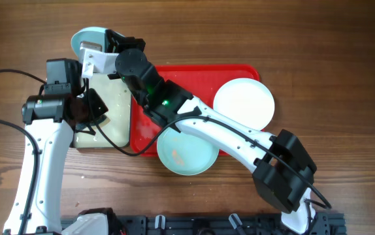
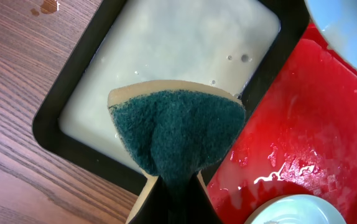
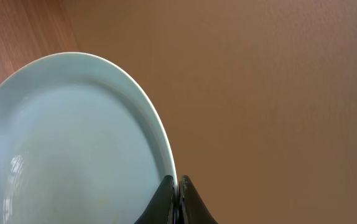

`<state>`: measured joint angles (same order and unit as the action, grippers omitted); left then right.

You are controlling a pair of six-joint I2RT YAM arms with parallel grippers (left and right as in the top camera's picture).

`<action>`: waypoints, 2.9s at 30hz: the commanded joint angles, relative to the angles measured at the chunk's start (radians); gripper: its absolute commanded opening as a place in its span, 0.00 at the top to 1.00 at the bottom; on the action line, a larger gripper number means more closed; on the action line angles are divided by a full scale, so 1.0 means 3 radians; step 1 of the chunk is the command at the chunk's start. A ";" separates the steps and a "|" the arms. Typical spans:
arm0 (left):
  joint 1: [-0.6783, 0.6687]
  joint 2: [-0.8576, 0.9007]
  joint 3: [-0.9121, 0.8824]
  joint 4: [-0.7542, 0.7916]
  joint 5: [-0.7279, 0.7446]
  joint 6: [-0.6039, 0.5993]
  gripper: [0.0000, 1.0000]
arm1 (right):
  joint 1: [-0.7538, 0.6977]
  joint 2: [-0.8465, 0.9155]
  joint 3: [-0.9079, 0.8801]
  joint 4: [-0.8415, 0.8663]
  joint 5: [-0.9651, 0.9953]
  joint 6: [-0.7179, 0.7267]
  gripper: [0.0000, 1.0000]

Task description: Clean dirty plates on tray and stack at the side

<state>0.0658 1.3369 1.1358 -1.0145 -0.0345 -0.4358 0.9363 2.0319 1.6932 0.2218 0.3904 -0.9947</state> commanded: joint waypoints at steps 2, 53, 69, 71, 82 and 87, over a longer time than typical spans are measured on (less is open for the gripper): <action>-0.0017 -0.0029 -0.0015 0.0013 0.0025 -0.0045 0.96 | 0.0117 0.0088 0.0045 -0.0005 -0.0066 -0.0079 0.96; -0.0017 -0.0028 -0.0015 0.0126 0.0027 -0.0045 0.96 | -0.2074 -0.0914 0.0046 -0.2809 -0.1918 0.4016 0.96; -0.0017 -0.0028 -0.0015 0.0173 0.0027 -0.0045 0.96 | -0.4119 -0.0851 0.0043 -0.3694 -0.1701 0.4025 0.96; -0.0017 -0.0028 -0.0015 0.0173 0.0027 -0.0045 0.96 | -0.4262 -0.0788 -0.0006 -0.3772 -0.1584 0.4030 0.96; -0.0017 -0.0028 -0.0015 0.0127 0.0027 -0.0043 0.96 | -0.4391 -0.0441 -0.0862 -0.3166 -0.1286 0.4284 0.96; -0.0017 -0.0028 -0.0015 0.0128 0.0027 -0.0043 0.96 | -0.4391 -0.0299 -0.1161 -0.2951 -0.1286 0.4275 0.96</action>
<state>0.0647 1.3369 1.1355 -0.9775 -0.0311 -0.4358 -0.3813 1.9152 1.3746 -0.6827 -0.0143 0.2691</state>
